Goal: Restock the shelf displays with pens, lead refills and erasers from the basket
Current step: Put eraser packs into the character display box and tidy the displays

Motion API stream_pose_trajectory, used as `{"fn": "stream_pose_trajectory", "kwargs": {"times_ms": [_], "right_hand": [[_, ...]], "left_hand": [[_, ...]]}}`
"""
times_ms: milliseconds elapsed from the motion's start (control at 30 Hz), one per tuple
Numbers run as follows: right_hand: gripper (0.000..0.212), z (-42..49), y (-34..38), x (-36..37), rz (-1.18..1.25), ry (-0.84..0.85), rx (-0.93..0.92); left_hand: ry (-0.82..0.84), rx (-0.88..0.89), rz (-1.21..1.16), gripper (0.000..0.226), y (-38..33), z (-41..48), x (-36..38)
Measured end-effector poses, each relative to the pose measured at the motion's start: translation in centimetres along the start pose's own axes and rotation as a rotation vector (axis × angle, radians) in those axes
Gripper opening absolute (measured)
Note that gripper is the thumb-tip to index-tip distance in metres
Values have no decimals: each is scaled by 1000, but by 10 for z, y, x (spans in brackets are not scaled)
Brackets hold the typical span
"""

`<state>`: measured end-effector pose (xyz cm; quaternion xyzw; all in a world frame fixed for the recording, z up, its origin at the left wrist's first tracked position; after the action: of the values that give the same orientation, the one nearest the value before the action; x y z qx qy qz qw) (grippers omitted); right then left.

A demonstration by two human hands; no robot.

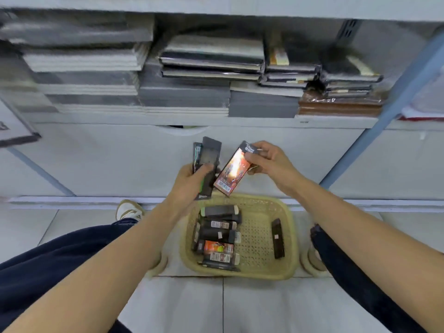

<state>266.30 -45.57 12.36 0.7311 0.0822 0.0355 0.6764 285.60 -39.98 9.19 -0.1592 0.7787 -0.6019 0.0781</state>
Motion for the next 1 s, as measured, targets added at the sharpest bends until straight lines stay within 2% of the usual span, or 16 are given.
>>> {"fn": "stream_pose_trajectory", "kwargs": {"times_ms": [133, 333, 467, 700, 833, 1000], "right_hand": [[16, -3, 89, 9, 22, 2, -187], [11, -7, 208, 35, 120, -12, -416], [13, -7, 279, 54, 175, -59, -557], [23, 8, 374, 93, -24, -128, -848], [23, 30, 392, 122, -200, -91, -868], [19, 58, 388, 162, -382, -50, -865]], "left_hand": [[54, 268, 60, 10, -91, -8, -20], [-119, 489, -49, 31, -204, -23, -59], [-192, 603, -159, 12, -261, -25, -93], [-241, 657, -194, 21, -317, -8, -133], [-207, 615, -213, 20, -324, 3, -139], [-181, 667, -200, 20, -325, 9, -150]]}}
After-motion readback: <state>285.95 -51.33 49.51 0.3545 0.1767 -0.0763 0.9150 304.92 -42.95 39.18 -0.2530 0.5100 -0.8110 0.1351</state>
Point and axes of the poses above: each hand's wrist, its own z-axis towards the middle knuckle, its own x-axis out of the palm, y = z × x, the point moved 5 cm from there along z, towards the middle knuckle, and after that the axes turned 9 degrees about -y, right-handed, at the moved point
